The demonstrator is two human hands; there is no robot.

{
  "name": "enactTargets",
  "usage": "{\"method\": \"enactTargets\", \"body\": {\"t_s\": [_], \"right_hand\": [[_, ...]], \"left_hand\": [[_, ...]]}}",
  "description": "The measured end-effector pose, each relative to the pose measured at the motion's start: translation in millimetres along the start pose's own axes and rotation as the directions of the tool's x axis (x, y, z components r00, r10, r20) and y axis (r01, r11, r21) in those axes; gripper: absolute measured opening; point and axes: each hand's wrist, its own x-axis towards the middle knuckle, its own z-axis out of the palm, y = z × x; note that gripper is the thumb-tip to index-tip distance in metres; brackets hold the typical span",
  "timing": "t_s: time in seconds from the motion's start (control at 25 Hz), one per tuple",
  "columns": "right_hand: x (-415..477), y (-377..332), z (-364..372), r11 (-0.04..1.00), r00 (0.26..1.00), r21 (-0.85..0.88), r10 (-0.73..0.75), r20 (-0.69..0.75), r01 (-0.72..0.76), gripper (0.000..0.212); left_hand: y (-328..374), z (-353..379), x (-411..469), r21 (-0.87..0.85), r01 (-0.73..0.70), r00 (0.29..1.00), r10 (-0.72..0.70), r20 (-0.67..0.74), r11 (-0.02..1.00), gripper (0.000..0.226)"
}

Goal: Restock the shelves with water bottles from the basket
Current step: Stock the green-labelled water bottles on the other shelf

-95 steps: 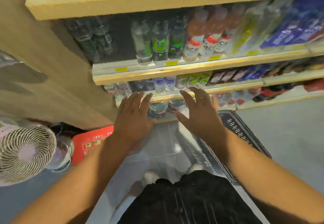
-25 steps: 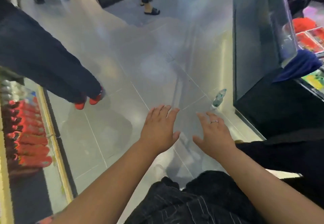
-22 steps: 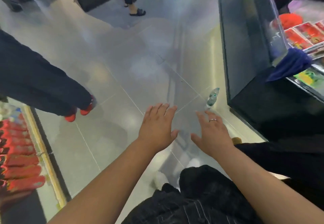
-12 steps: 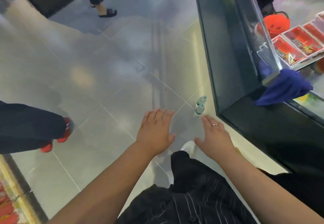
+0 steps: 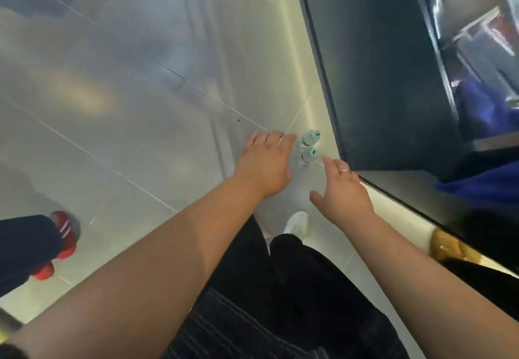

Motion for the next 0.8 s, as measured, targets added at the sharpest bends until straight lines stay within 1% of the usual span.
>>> {"method": "enactTargets", "body": {"t_s": [0.12, 0.16, 0.24, 0.32, 0.4, 0.48, 0.56, 0.64, 0.72, 0.76, 0.8], "right_hand": [[77, 2, 52, 0.973, 0.979, 0.148, 0.157, 0.131, -0.176, 0.083], [110, 5, 74, 0.94, 0.956, 0.217, 0.226, 0.186, -0.264, 0.083], [161, 14, 117, 0.852, 0.886, 0.302, 0.329, 0.326, -0.428, 0.081], [205, 34, 170, 0.765, 0.835, 0.385, 0.351, 0.424, -0.517, 0.083], [247, 62, 221, 0.676, 0.813, 0.469, 0.377, 0.444, -0.569, 0.091], [283, 87, 263, 0.594, 0.813, 0.555, 0.425, 0.399, -0.583, 0.102], [318, 107, 300, 0.517, 0.81, 0.642, 0.494, 0.316, -0.566, 0.106], [350, 116, 330, 0.434, 0.829, 0.767, 0.515, 0.22, -0.473, 0.104], [377, 120, 352, 0.368, 0.832, 0.865, 0.546, 0.095, -0.34, 0.101], [391, 124, 360, 0.363, 0.825, 0.885, 0.563, 0.039, -0.29, 0.097], [401, 126, 363, 0.376, 0.821, 0.89, 0.571, -0.003, -0.259, 0.09]], "left_hand": [[-16, 45, 87, -0.048, -0.057, 0.996, 0.06, 0.063, 0.997, 0.068], [-22, 68, 121, -0.074, -0.084, 0.992, 0.09, 0.086, 0.994, 0.067], [-32, 115, 173, -0.089, -0.106, 0.982, 0.118, 0.147, 0.99, 0.069], [-48, 168, 224, -0.058, -0.086, 0.973, 0.096, 0.212, 0.995, 0.072], [-67, 228, 268, -0.064, -0.077, 0.958, 0.092, 0.273, 0.995, 0.073], [-83, 285, 302, -0.065, -0.127, 0.952, 0.14, 0.271, 0.99, 0.076], [-92, 332, 336, -0.044, -0.205, 0.936, 0.209, 0.284, 0.978, 0.085], [-97, 363, 368, -0.077, -0.286, 0.905, 0.296, 0.305, 0.955, 0.099], [-94, 382, 400, -0.181, -0.34, 0.875, 0.381, 0.298, 0.923, 0.109], [-90, 389, 415, -0.235, -0.375, 0.852, 0.433, 0.295, 0.897, 0.11], [-87, 396, 427, -0.276, -0.413, 0.826, 0.485, 0.288, 0.868, 0.105]]}}
